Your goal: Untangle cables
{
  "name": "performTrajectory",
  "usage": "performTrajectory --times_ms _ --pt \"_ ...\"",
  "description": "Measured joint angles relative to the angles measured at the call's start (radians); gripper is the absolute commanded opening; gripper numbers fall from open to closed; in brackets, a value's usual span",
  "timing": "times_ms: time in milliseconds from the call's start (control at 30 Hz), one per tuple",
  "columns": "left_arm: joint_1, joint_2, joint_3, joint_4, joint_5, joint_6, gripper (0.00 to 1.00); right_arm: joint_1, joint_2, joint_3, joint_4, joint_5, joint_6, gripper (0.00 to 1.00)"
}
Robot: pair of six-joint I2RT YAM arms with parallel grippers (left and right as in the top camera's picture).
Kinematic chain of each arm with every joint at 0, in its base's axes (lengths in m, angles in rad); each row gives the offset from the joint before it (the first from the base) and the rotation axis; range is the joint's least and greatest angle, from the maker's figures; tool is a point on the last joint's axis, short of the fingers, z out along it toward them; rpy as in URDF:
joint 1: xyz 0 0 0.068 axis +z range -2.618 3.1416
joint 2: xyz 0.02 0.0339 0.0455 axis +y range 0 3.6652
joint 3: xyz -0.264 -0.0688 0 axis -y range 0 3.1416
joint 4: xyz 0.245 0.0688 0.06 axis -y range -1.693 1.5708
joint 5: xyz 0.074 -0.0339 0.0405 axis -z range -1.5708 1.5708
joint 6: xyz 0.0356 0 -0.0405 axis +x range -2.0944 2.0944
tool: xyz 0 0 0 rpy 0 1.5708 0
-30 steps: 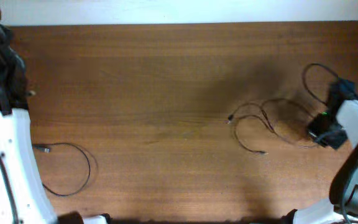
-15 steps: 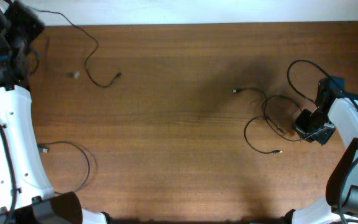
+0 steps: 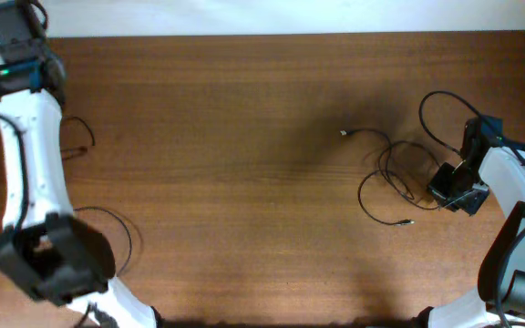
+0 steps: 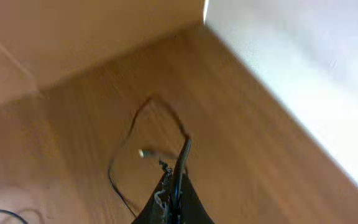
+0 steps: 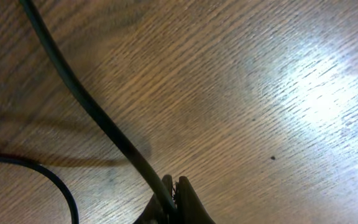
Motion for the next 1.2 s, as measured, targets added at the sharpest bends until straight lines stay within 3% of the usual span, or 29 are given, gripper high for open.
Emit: performTrajectory --times_ms 167,267,300,333,467,533,600,733,833,900,967,1000,1100,1133,1167,1200 --pt "0.000 0.245 -0.003 -0.018 0.116 0.000 0.02 0.000 0.000 0.000 0.002 0.000 -0.001 0.04" --pt "0.000 0.267 -0.003 -0.150 0.071 0.001 0.22 0.000 0.000 0.000 0.011 0.000 0.000 0.04" --pt "0.000 0.268 -0.003 -0.168 0.035 -0.002 0.57 0.000 0.000 0.000 0.020 0.000 0.000 0.04" --pt "0.000 0.268 -0.003 -0.194 -0.001 0.000 0.99 0.000 0.000 -0.001 0.029 -0.001 0.000 0.04" --pt "0.000 0.268 0.005 -0.178 -0.031 0.000 0.99 0.000 0.000 -0.004 0.033 0.000 -0.001 0.05" --pt "0.000 0.287 0.139 -0.212 -0.019 0.001 0.99 0.000 0.000 -0.005 0.032 -0.001 0.000 0.05" --pt "0.000 0.290 0.342 -0.298 -0.008 0.001 0.99 0.000 0.000 -0.005 0.025 -0.015 -0.001 0.05" --pt "0.000 0.288 0.407 -0.502 0.059 0.019 0.99 0.000 0.000 -0.006 0.024 -0.026 -0.001 0.04" --pt "-0.002 0.288 0.407 -0.566 0.400 0.078 0.99 0.000 0.000 -0.006 -0.010 -0.090 -0.012 0.04" --pt "-0.047 0.288 0.408 -0.604 0.639 0.142 0.99 0.010 0.000 -0.006 -0.021 -0.285 -0.142 0.04" --pt "-0.128 0.288 0.409 -0.649 0.734 0.168 0.99 0.056 0.000 -0.006 -0.041 -0.499 -0.336 0.04" --pt "-0.192 0.288 0.409 -0.659 0.769 0.187 0.99 0.104 0.000 -0.006 -0.042 -0.611 -0.431 0.15" --pt "-0.296 0.288 0.409 -0.670 0.790 0.201 0.99 0.211 0.000 -0.006 0.018 -0.673 -0.475 0.47" --pt "-0.326 0.288 0.409 -0.678 0.790 0.203 0.99 0.217 0.000 -0.005 0.012 -0.624 -0.430 0.77" --pt "-0.368 0.288 0.409 -0.700 0.790 0.205 0.99 0.211 -0.001 0.005 -0.011 -0.570 -0.402 0.99" --pt "-0.387 0.288 0.409 -0.714 0.789 0.205 0.99 0.206 0.003 0.050 -0.097 -0.509 -0.387 0.98"
